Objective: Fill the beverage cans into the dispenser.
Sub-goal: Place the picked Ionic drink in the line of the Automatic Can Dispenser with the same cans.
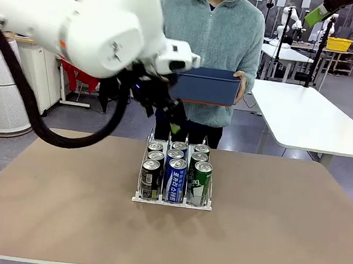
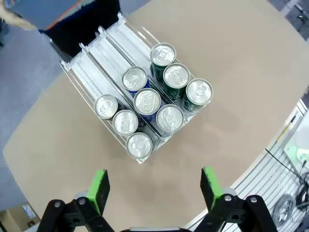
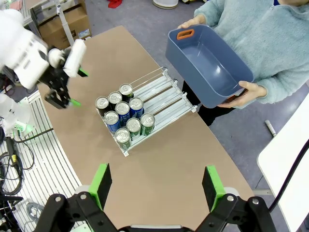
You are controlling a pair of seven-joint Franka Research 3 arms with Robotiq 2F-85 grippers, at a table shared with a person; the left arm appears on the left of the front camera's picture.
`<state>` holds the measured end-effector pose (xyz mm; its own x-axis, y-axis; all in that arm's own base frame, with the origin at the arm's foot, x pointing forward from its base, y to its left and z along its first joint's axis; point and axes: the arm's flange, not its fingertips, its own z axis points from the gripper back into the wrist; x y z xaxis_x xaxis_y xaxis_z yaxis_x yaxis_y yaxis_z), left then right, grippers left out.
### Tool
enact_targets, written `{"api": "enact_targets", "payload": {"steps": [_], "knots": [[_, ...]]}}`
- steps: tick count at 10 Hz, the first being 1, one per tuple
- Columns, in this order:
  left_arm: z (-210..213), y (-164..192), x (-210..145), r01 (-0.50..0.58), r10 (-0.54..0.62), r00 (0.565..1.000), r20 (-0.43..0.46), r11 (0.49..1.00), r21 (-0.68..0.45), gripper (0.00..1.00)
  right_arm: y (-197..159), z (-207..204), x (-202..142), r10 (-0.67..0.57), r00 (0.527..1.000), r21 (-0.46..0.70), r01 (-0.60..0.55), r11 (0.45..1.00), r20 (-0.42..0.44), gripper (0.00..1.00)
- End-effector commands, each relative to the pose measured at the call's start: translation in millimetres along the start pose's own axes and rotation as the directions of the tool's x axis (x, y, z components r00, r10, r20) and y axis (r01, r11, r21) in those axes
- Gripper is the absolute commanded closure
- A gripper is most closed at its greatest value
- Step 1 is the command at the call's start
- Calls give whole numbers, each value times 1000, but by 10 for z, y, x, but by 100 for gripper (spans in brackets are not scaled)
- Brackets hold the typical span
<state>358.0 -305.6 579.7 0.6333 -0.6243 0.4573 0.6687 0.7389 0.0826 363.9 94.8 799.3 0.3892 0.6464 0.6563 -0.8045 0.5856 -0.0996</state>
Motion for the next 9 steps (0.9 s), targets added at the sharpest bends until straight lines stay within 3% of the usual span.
{"api": "enact_targets", "payload": {"steps": [1, 4, 6, 9], "knots": [[548, 169, -229, 101, -98, 994, 51, 994, -44, 0, 27, -13, 6, -14, 1000, 0, 14, 1000, 8, 0], [1490, 406, -238, 111, -102, 987, 121, 991, -73, 0, 27, -13, 6, -14, 1000, 0, 14, 1000, 8, 0], [1929, 490, -154, 95, -90, 986, 137, 995, -25, 0, 27, -13, 6, -14, 1000, 0, 14, 1000, 8, 0], [1900, 443, -242, 100, -95, 984, 152, 995, -26, 0, 27, -13, 6, -14, 1000, 0, 14, 1000, 8, 0]]}}
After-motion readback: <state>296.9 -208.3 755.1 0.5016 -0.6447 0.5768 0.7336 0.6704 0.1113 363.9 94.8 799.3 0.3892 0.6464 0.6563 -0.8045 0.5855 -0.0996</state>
